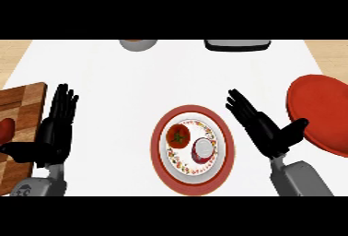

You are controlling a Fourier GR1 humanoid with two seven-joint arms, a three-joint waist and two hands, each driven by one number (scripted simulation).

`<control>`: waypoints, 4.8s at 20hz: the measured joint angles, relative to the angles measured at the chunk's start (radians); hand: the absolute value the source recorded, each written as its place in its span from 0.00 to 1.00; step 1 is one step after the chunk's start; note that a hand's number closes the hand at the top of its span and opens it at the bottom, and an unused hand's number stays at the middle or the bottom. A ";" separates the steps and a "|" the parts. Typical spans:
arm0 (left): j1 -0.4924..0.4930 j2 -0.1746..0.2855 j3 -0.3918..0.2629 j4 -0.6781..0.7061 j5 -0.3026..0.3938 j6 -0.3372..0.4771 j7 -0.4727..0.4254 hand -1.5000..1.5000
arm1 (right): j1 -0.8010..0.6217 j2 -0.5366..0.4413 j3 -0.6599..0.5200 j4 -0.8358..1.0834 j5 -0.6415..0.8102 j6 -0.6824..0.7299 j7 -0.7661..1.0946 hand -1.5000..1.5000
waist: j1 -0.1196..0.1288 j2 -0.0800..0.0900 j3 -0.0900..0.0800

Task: Pick the can from the plate and place it in the bowl

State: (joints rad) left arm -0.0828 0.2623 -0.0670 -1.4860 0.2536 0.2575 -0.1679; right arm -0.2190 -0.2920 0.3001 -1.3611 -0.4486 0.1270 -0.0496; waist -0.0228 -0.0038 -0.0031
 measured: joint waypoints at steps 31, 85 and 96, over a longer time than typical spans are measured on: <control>-0.126 0.132 -0.063 -0.102 -0.248 0.043 0.331 0.50 | 0.110 -0.337 -0.035 -0.306 0.513 -0.002 -0.070 0.00 | 0.024 0.000 0.001; -0.138 -0.024 0.114 -0.110 -0.402 -0.139 0.335 0.50 | -0.124 0.184 0.121 0.099 1.219 0.176 0.083 1.00 | 0.023 0.001 0.002; -0.137 -0.044 0.102 -0.120 -0.418 -0.138 0.350 0.50 | -0.127 0.278 0.228 0.043 1.229 -0.161 0.613 1.00 | 0.038 0.002 0.003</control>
State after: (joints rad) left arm -0.2201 0.2180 0.0351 -1.6064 -0.1640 0.1191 0.1817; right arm -0.3459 -0.0143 0.5281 -1.3182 0.7806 -0.0337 0.5636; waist 0.0157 -0.0014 -0.0002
